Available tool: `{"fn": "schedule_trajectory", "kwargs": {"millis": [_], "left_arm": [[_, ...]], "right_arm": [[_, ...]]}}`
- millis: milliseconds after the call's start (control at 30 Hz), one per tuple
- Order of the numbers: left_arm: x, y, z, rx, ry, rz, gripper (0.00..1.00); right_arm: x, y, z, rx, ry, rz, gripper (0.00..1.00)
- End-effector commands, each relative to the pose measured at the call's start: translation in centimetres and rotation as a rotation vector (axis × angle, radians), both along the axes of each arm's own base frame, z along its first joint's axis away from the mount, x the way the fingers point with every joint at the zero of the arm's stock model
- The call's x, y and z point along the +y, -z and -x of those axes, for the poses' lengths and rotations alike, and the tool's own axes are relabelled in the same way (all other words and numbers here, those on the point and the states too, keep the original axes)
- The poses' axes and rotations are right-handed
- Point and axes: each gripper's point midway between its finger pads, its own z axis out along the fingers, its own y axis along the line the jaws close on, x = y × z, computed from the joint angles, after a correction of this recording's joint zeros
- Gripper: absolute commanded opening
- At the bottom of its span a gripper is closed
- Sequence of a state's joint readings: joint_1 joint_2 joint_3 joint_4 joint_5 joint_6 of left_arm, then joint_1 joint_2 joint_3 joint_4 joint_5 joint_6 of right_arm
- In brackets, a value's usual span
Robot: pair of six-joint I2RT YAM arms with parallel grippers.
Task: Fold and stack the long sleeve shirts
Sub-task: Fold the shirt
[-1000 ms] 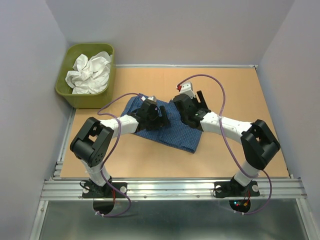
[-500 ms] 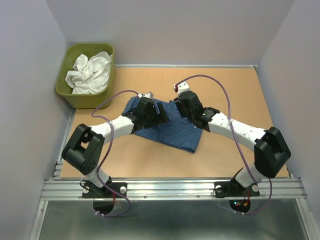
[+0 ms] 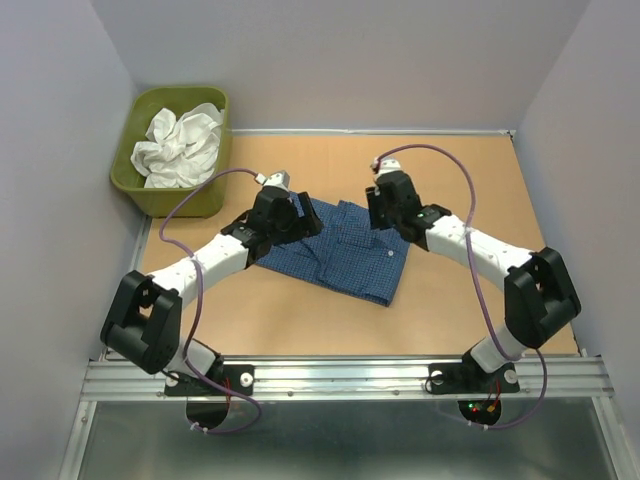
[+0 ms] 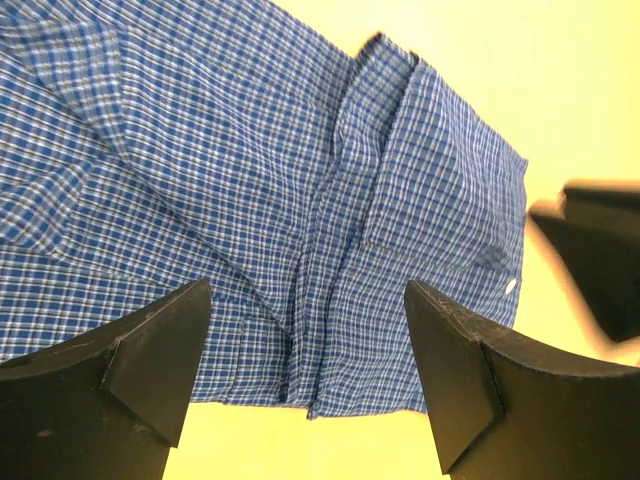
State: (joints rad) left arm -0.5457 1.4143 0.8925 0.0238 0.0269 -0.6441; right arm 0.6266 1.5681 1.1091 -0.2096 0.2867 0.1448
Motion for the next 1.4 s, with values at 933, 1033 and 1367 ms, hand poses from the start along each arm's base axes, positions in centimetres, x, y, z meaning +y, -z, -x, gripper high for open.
{"fn": "schedule_trajectory", "kwargs": {"millis": [933, 1033, 1367], "left_arm": [[-2.1, 11.1, -1.9, 0.219, -0.105, -0.169, 0.58], [-2.6, 7.7, -2.7, 0.144, -0.086, -0.136, 0.59], [-10.5, -4.0, -0.8, -0.045, 0.140, 0.056, 0.73]], "right_arm": [[-2.8, 6.2, 0.8, 0.267, 0.042, -0.530, 0.27], [-3.4, 3.6, -0.1, 0.203, 0.068, -0.539, 0.35], [-3.5, 1.4, 0.0, 0.266, 0.092, -0.788, 0.38]]}}
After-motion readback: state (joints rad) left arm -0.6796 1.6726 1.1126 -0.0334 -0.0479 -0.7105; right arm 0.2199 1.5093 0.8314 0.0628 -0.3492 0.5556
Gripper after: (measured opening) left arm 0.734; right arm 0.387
